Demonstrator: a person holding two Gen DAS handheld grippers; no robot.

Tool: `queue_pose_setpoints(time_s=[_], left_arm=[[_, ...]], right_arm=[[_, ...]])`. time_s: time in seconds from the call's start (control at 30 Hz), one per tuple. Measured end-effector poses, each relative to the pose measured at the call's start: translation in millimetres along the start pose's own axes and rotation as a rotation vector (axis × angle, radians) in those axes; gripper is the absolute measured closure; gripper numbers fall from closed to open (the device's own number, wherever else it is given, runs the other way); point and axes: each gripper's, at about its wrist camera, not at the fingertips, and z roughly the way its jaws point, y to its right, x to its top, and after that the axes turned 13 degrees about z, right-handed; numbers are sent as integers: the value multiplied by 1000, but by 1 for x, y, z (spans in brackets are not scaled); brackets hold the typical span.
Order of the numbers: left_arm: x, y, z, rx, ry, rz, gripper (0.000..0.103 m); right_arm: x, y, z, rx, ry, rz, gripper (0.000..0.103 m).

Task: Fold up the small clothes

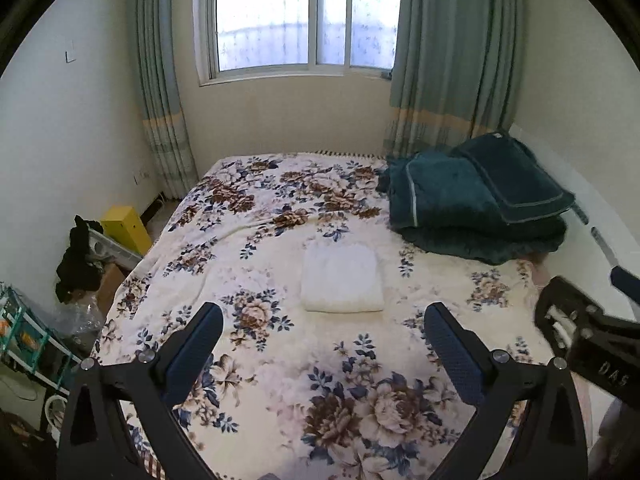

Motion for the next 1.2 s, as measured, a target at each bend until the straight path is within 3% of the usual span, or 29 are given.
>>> queue_pose_setpoints(time_s=[0.23, 0.43, 1.2], left_arm=[[4, 6, -42, 24, -2, 24, 0], [7, 12, -59, 30, -20, 18, 0], [7, 15, -74, 65, 7, -4, 0]], right_arm=[[4, 15, -60, 37, 5, -10, 0], [16, 23, -85, 53, 9, -13, 0], [28, 32, -99, 78, 4, -25, 0]])
